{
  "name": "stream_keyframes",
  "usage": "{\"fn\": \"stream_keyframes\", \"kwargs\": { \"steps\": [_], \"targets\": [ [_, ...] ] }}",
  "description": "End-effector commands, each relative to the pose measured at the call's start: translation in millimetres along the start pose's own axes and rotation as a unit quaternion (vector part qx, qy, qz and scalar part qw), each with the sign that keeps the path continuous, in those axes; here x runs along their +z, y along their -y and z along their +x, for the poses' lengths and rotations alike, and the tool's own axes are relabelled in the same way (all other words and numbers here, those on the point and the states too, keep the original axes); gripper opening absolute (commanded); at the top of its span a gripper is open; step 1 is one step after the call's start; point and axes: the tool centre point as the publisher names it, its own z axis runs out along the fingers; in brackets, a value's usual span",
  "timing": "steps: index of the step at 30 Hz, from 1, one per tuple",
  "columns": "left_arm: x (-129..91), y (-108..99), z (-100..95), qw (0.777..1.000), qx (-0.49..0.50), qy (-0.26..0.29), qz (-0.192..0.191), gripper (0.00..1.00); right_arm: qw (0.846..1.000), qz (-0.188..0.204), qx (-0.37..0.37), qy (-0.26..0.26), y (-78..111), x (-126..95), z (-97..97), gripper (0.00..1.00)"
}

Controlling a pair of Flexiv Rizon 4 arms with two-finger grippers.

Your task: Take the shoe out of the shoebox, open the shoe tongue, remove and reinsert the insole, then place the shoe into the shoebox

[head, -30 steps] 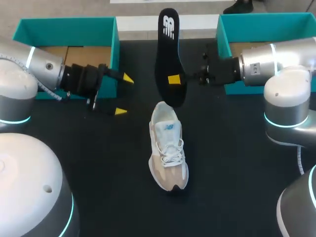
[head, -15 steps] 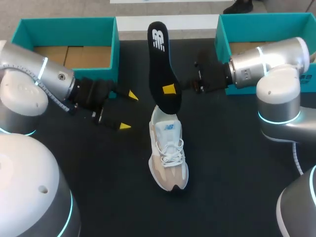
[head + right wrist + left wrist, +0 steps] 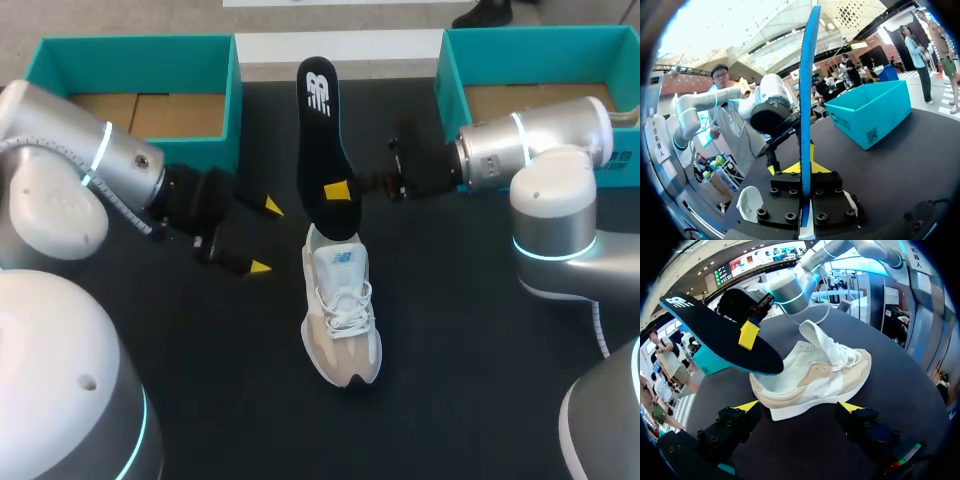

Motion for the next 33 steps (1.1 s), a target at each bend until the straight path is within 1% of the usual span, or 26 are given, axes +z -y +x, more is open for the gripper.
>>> {"fn": "stream_keyframes", "kwargs": {
  "steps": [1,8,9,14,19,23,30,33],
  "targets": [
    [5,3,-0.5,1.000,-0.003,0.001,-0.006,1.00,1.000,0.001,0.000,0.001,0.1,1,0.2,0.00],
    [10,9,-2.4,1.000,-0.010,0.001,-0.006,1.00,1.000,0.001,0.000,0.001,0.1,1,0.2,0.00],
    [11,10,-2.9,1.000,-0.010,0.001,-0.006,1.00,1.000,-0.008,0.000,-0.001,2.4,1,0.1,0.00],
    [13,11,-5.5,1.000,-0.019,0.000,-0.013,1.00,1.000,-0.008,0.000,0.003,9.8,4,0.7,0.00],
    [15,9,-6.8,0.999,-0.036,0.006,-0.021,1.00,1.000,-0.019,-0.008,0.006,18.3,7,0.5,0.00],
    [17,8,-10.1,0.998,-0.050,0.019,-0.020,1.00,1.000,-0.018,-0.009,0.004,23.0,8,-0.5,0.00],
    [26,6,-10.2,0.999,-0.048,0.019,-0.017,1.00,1.000,-0.017,-0.006,-0.001,26.4,10,-2.3,0.00],
    [30,3,-12.6,0.998,-0.056,0.033,-0.015,1.00,1.000,-0.018,-0.005,-0.002,27.5,10,-3.1,0.00]
  ]
}}
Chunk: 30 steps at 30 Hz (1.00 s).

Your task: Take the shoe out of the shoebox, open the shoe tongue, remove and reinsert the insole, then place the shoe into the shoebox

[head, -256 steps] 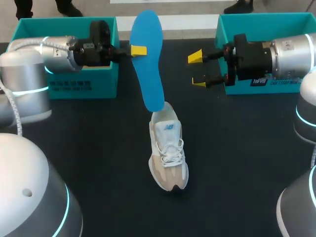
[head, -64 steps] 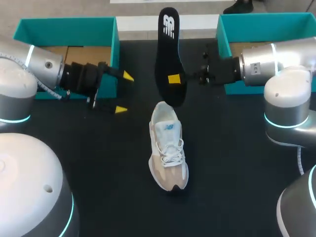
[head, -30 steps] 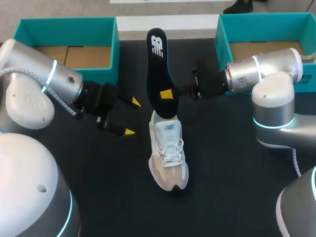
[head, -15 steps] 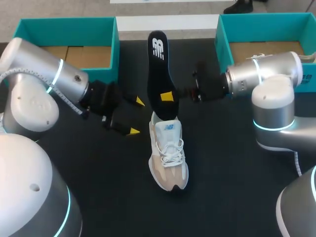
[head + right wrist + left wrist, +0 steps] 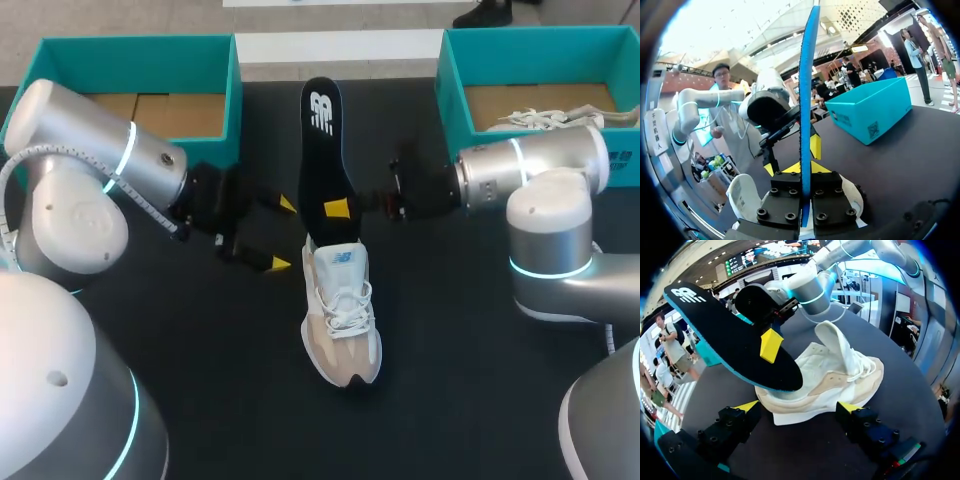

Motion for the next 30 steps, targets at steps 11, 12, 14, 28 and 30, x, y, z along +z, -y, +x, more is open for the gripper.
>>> {"fn": "stream_keyframes", "kwargs": {
  "steps": [11,12,14,28,30],
  "targets": [
    [23,-2,-3.7,0.999,-0.027,0.019,0.009,1.00,1.000,-0.007,0.005,-0.006,8.6,6,-3.1,0.00],
    [23,-2,-3.7,0.999,-0.029,0.021,0.009,1.00,1.000,-0.008,0.005,-0.007,9.5,7,-3.0,0.00],
    [24,-2,-5.5,0.999,-0.029,0.023,0.008,1.00,1.000,-0.008,0.006,-0.008,12.2,9,-3.1,0.00],
    [24,-2,-5.6,0.999,-0.030,0.024,0.007,1.00,0.998,0.006,0.054,-0.022,46.9,14,6.1,0.00],
    [24,-2,-5.6,0.999,-0.030,0.024,0.007,1.00,0.998,0.011,0.063,-0.019,52.6,13,8.5,0.00]
  ]
}}
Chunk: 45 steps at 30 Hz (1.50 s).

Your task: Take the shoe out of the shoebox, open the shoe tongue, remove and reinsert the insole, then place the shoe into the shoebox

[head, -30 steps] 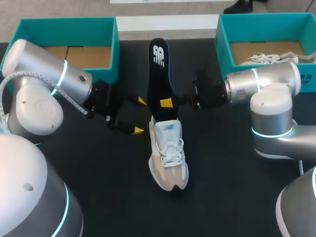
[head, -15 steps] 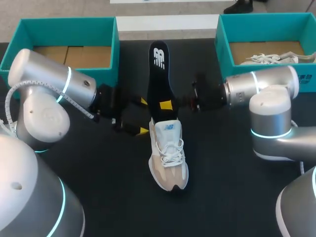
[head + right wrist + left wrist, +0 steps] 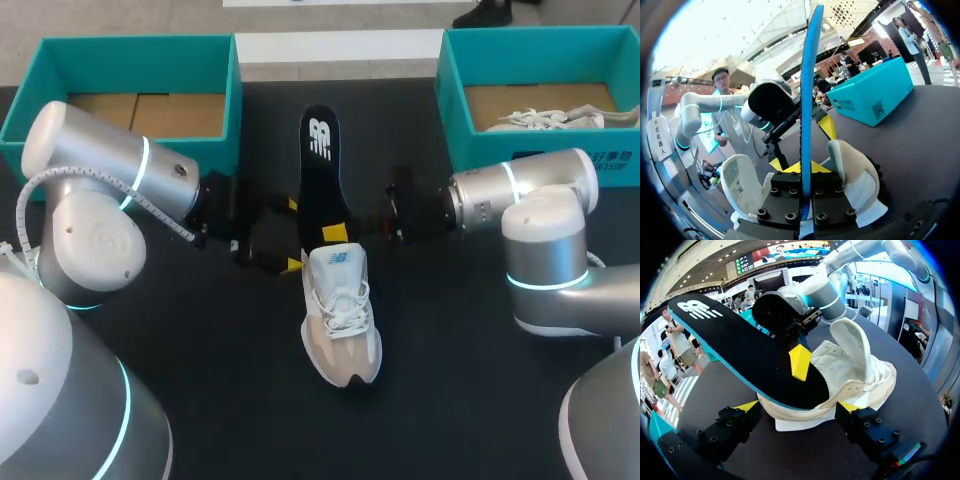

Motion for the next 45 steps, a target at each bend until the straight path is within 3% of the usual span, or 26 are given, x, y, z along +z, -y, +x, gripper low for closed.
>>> {"fn": "stream_keyframes", "kwargs": {
  "steps": [1,11,18,22,25,30,41,42,44,45],
  "targets": [
    [1,0,0.2,1.000,0.000,0.000,-0.001,1.00,1.000,0.003,0.010,0.005,12.1,2,2.6,0.00],
    [1,0,0.2,1.000,0.000,0.000,-0.001,1.00,0.999,0.005,0.046,0.008,30.1,1,15.2,0.00],
    [1,0,0.2,1.000,0.000,0.000,-0.001,1.00,0.999,0.008,0.031,0.021,20.3,-3,16.4,0.01],
    [1,0,0.2,1.000,0.000,0.000,-0.001,1.00,0.999,0.015,0.020,0.022,13.3,-4,15.8,0.22],
    [1,0,0.2,1.000,0.000,0.000,-0.001,1.00,0.999,0.018,0.008,0.028,8.0,-4,16.0,0.19],
    [1,0,0.2,1.000,0.000,0.000,-0.001,1.00,0.999,0.022,-0.007,0.031,-1.1,-2,14.5,0.27],
    [1,0,0.2,1.000,0.000,0.000,-0.001,1.00,0.999,0.040,-0.008,0.007,-12.2,-2,2.4,0.23],
    [1,0,0.2,1.000,0.000,0.000,-0.001,1.00,0.999,0.040,-0.005,0.003,-11.7,-2,1.2,0.18],
    [1,0,0.2,1.000,0.000,0.000,-0.001,1.00,0.999,0.044,0.001,-0.001,-9.6,-2,-0.9,0.00],
    [1,0,0.2,1.000,0.000,0.000,-0.001,1.00,0.999,0.046,0.007,-0.005,-8.0,-2,-1.0,0.00]
  ]
}}
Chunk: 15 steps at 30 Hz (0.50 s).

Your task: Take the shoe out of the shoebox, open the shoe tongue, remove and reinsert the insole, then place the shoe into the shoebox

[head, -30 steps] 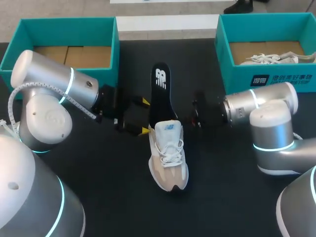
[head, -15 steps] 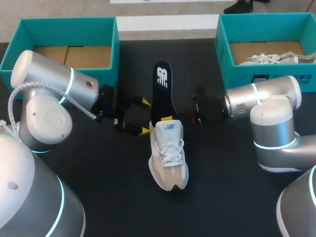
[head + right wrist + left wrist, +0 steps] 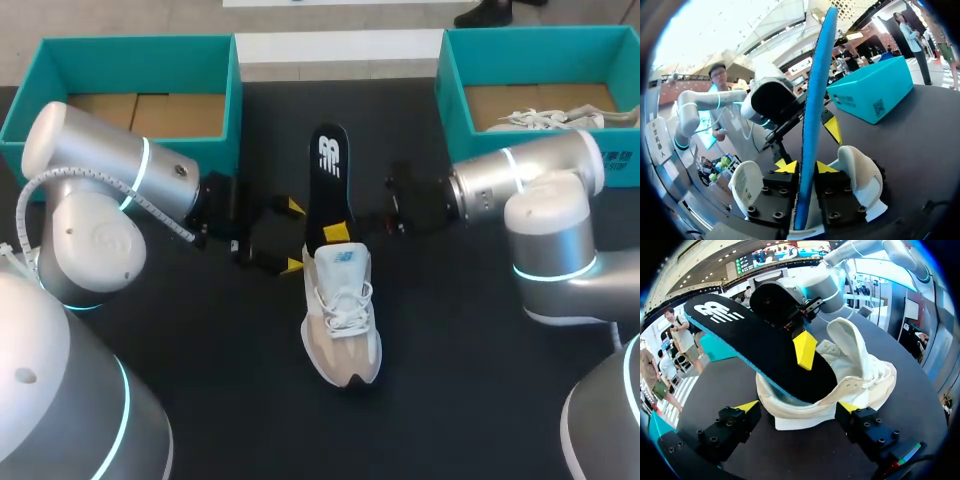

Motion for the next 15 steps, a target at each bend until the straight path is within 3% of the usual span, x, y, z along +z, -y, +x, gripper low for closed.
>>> {"fn": "stream_keyframes", "kwargs": {
  "steps": [1,10,15],
  "targets": [
    [1,0,0.0,1.000,0.000,0.000,-0.002,1.00,1.000,0.010,0.010,-0.017,2.4,3,-9.4,0.00],
    [1,0,0.0,1.000,0.000,0.000,-0.002,1.00,0.998,0.013,0.059,-0.024,31.7,7,10.9,0.00],
    [1,0,0.0,1.000,0.000,0.000,-0.002,1.00,0.997,0.011,0.071,-0.023,38.3,8,15.8,0.00]
  ]
}}
